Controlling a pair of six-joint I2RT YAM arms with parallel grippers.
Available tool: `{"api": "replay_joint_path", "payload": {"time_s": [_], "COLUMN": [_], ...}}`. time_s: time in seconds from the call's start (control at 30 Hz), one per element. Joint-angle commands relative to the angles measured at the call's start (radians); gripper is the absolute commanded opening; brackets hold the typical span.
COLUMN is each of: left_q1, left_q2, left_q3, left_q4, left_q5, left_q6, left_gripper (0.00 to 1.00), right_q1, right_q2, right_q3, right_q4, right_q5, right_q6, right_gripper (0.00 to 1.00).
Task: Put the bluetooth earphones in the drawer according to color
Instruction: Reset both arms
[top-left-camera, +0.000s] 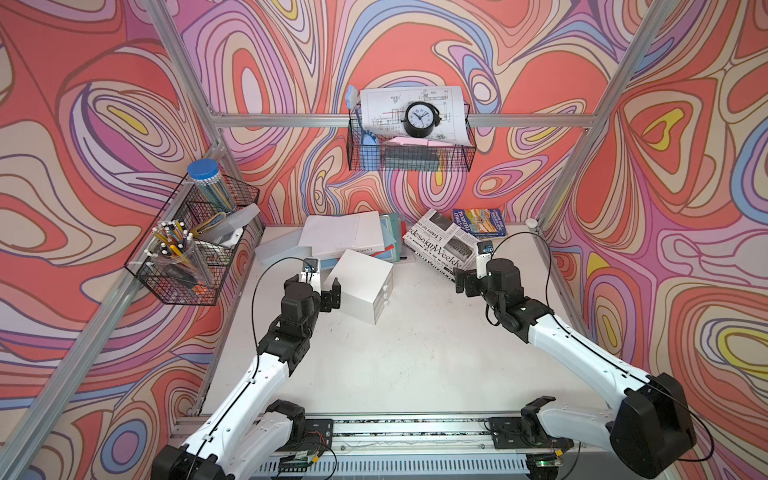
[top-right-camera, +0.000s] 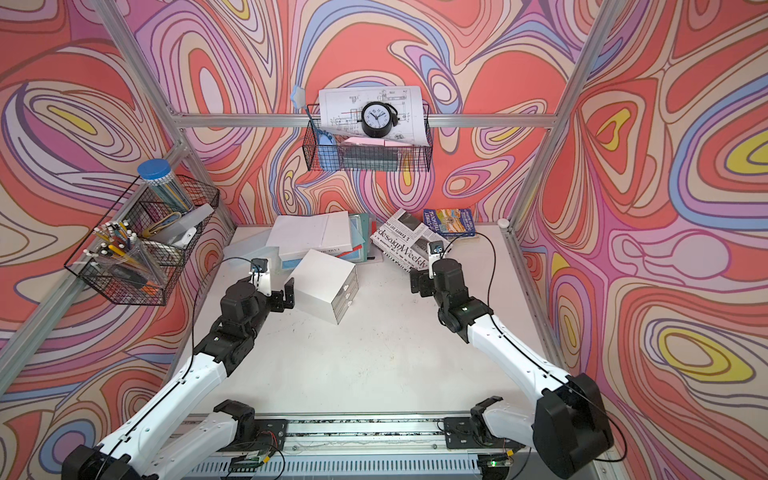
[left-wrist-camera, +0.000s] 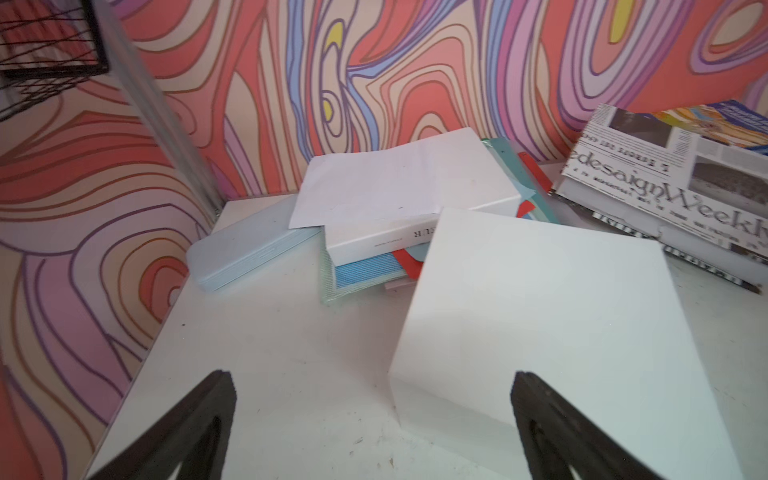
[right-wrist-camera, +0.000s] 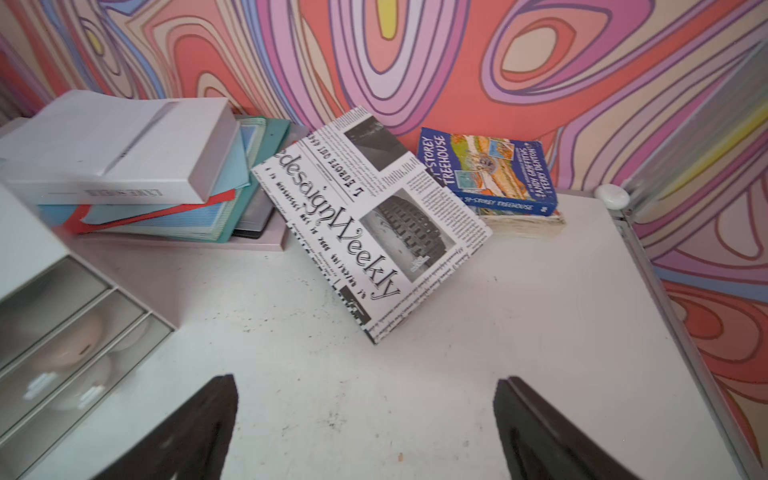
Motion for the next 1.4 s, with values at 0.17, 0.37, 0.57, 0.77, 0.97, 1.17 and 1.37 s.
{"api": "replay_joint_path", "payload": {"time_s": [0.17,0.37,0.57,0.77,0.97,1.17,1.37], "left_q1": [0.054,0.133,0.161,0.178,0.209,0.209,0.21], "left_q2": [0.085,0.232,0.439,0.517,0.581,0.636,0.623], "left_q3": [-0.151,-0.237,-0.32,-0.217,-0.189,-0.227,-0.199], "left_q4": [0.269,0.51,0.829,0.711,0.73,0.847,0.774], "left_q5": [-0.272,-0.29,-0.327,-0.212,0.017,0.031,0.059], "left_q6": [-0.051,-0.102,-0.058,-0.052,0.011,0.018,0.021], "left_gripper": [0.98,0.99,0.98,0.99,0.98,0.99,0.99], "right_q1": [-0.155,-0.201,-0.228,-0.233,-0.262,-0.283,-0.343], "right_q2": [0.187,0.266,0.363,0.427,0.417,0.406,0.462], "right_q3": [0.063,-0.071,-0.148,-0.25,-0.304,-0.339,-0.386], "right_q4": [0.072,0.396,0.621,0.814,0.899,0.948,1.085], "right_q5": [0.053,0.116,0.144,0.111,0.08,0.051,-0.035], "right_q6": [0.002,-0.067,-0.095,-0.102,-0.072,-0.054,-0.02], "right_gripper": [0.98,0.98,0.98,0.98,0.98,0.98,0.98]}}
